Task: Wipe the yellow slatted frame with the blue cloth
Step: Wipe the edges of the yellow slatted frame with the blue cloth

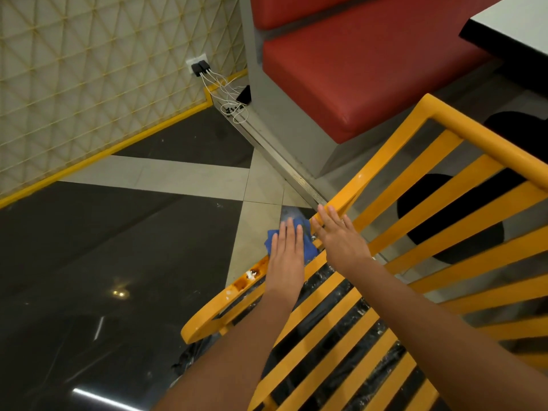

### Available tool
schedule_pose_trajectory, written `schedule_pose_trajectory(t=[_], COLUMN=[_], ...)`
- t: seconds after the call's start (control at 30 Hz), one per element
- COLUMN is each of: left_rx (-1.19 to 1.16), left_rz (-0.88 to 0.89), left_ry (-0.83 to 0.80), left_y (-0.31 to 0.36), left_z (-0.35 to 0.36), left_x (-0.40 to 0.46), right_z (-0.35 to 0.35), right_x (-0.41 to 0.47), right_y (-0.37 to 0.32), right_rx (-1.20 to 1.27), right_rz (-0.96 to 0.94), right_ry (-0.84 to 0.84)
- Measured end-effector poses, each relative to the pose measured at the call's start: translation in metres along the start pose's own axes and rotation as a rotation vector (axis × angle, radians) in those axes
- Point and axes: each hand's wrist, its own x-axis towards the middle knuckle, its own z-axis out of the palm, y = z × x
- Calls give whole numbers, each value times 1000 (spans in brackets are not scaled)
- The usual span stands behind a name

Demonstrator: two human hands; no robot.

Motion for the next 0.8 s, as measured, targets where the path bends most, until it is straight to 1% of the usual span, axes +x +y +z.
schedule_pose_trajectory(t=[0.1, 0.17, 0.27, 0.4, 0.6, 0.7, 0.8], left_rx=[8, 32, 111, 114, 39, 60, 66], left_rz=[8, 21, 30, -20, -50, -28, -43], left_ry=[30, 44, 7, -37, 10, 22, -18], left_y=[9, 4, -17, -20, 17, 7, -12], left_z=[2, 6, 11, 5, 3, 7, 9], left_x=[11, 4, -21, -25, 6, -1, -20], right_z=[2, 4, 6, 6, -1, 0, 2], right_x=[0, -1, -3, -5, -4, -4, -4], right_y=[7, 12, 14, 11, 21, 23, 18], right_rx=[-53, -74, -85, -111, -86, -56, -18], right_rz=[18, 16, 8, 16, 13, 5, 11], right_ry=[24, 44, 63, 56, 43, 53, 53])
